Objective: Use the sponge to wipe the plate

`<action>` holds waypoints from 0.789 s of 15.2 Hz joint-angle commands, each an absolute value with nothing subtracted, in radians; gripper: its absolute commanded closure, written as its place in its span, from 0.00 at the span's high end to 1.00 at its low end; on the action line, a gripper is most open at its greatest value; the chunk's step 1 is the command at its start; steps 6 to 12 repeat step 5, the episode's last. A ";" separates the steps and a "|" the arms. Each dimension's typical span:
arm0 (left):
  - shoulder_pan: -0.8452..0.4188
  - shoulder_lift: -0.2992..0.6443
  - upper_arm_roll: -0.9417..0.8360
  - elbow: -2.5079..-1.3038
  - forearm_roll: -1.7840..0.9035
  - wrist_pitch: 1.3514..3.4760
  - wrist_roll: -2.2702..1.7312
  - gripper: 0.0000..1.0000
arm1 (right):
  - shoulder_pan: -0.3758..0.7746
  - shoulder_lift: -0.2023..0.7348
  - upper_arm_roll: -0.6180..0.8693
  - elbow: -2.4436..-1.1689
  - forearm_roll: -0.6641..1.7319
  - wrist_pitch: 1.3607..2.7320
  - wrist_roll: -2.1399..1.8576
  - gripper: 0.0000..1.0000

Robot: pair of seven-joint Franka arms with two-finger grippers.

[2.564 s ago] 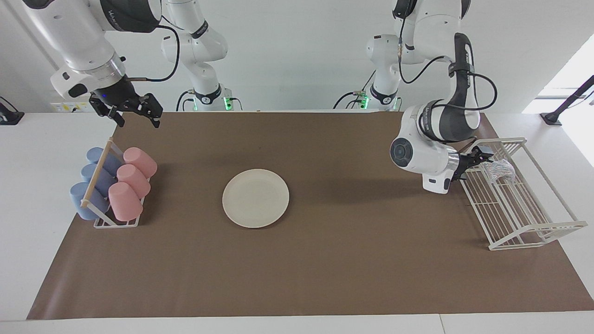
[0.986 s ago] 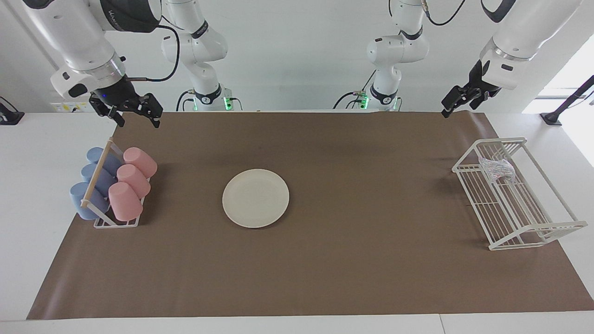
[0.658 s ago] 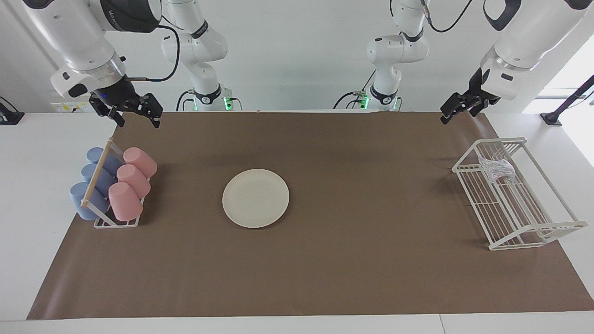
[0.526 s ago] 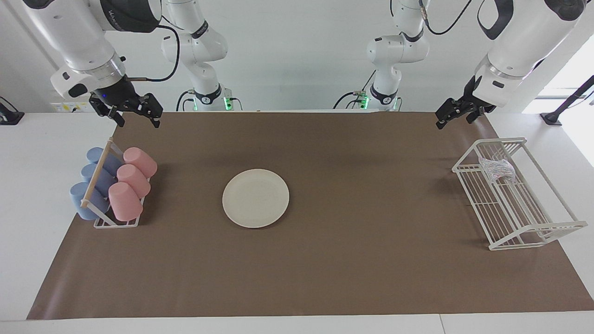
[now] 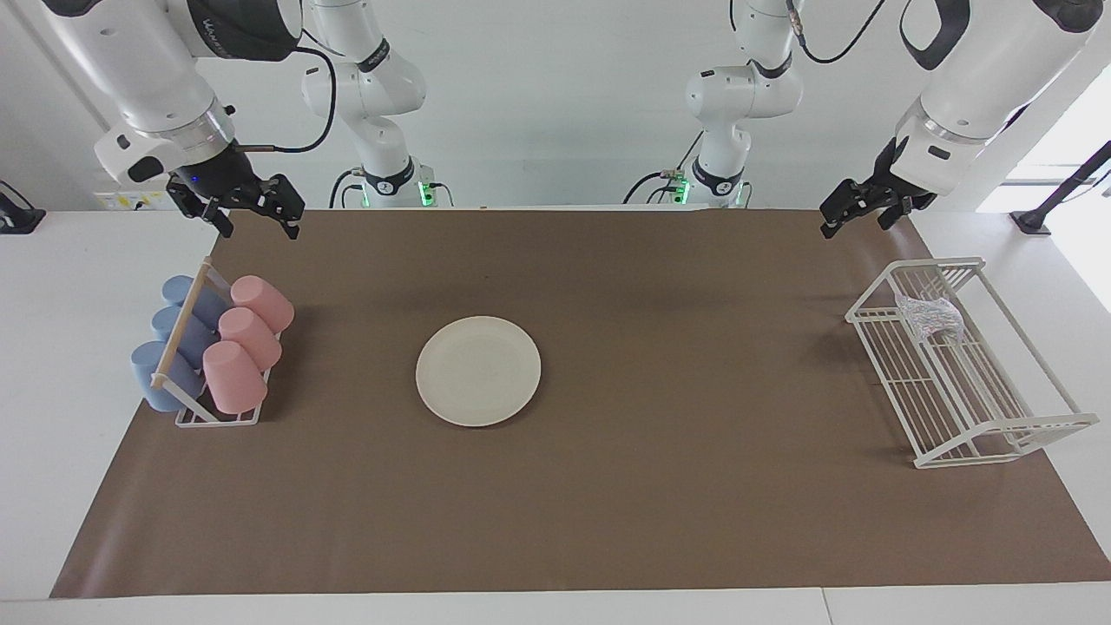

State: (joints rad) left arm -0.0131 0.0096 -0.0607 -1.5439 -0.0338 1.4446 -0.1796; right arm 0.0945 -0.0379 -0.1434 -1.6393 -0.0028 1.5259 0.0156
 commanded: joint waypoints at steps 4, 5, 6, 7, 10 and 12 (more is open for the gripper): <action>-0.017 -0.029 -0.043 -1.615 -0.051 1.483 -0.161 1.00 | 0.097 -0.048 -0.144 -1.646 -0.003 1.523 0.029 1.00; -0.017 -0.031 -0.043 -1.621 -0.051 1.485 -0.163 1.00 | 0.097 -0.048 -0.144 -1.646 -0.003 1.523 0.031 1.00; -0.017 -0.031 -0.043 -1.621 -0.051 1.485 -0.163 1.00 | 0.097 -0.048 -0.144 -1.646 -0.003 1.523 0.031 1.00; -0.017 -0.031 -0.043 -1.621 -0.051 1.485 -0.163 1.00 | 0.097 -0.048 -0.144 -1.646 -0.003 1.523 0.031 1.00; -0.017 -0.031 -0.043 -1.621 -0.051 1.485 -0.163 1.00 | 0.097 -0.048 -0.144 -1.646 -0.003 1.523 0.031 1.00; -0.017 -0.031 -0.043 -1.621 -0.051 1.485 -0.163 1.00 | 0.097 -0.048 -0.144 -1.646 -0.003 1.523 0.031 1.00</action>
